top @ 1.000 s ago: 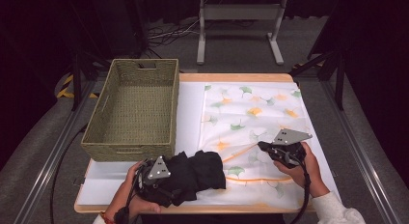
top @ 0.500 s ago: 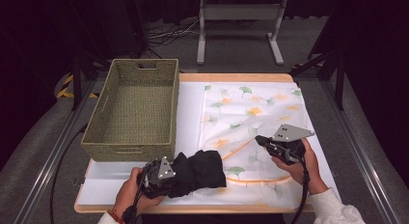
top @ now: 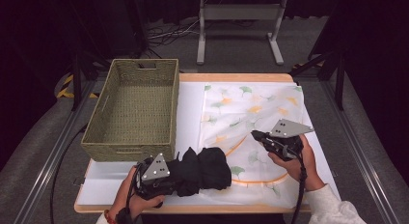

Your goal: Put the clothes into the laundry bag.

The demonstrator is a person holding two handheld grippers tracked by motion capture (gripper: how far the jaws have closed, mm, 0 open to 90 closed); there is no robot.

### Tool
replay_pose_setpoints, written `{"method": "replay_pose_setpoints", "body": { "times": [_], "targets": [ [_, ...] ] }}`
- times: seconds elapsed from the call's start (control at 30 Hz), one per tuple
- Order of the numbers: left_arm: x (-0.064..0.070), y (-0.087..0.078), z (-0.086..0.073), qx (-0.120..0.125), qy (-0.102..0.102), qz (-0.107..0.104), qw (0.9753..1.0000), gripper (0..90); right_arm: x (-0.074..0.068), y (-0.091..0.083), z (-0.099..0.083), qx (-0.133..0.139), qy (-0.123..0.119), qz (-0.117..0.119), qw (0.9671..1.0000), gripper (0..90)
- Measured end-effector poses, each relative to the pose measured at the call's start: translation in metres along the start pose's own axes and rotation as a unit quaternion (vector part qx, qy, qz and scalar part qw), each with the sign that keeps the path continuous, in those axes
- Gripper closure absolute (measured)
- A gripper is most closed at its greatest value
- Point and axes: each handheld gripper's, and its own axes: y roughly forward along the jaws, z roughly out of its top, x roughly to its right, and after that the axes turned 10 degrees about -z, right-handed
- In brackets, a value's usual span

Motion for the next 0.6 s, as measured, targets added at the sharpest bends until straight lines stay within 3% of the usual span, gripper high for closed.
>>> {"method": "replay_pose_setpoints", "body": {
  "times": [0.1, 0.3, 0.37, 0.4, 0.47, 0.6],
  "targets": [
    [0.006, 0.007, 0.014, 0.021, 0.007, -0.032, 0.9992, 67.6, 0.0, 0.001, 0.006, -0.001, -0.004, -0.002, 1.0, 89.4],
    [0.022, 0.031, 0.048, 0.035, 0.041, -0.069, 0.9961, 67.7, -0.005, 0.003, 0.018, 0.004, -0.015, -0.003, 0.9999, 89.4],
    [0.023, 0.036, 0.052, 0.034, 0.046, -0.07, 0.9959, 67.7, -0.006, 0.003, 0.019, 0.006, -0.017, -0.003, 0.9998, 89.4],
    [0.023, 0.047, 0.059, 0.034, 0.047, -0.079, 0.9952, 67.7, -0.007, 0.004, 0.022, 0.008, -0.017, -0.002, 0.9998, 89.4],
    [0.022, 0.057, 0.063, 0.029, 0.047, -0.078, 0.9954, 67.7, -0.008, 0.005, 0.024, 0.008, -0.017, -0.002, 0.9998, 89.4],
    [0.021, 0.068, 0.066, 0.024, 0.044, -0.085, 0.9951, 67.7, -0.009, 0.006, 0.026, 0.012, -0.02, 0.001, 0.9997, 89.4]
  ]
}}
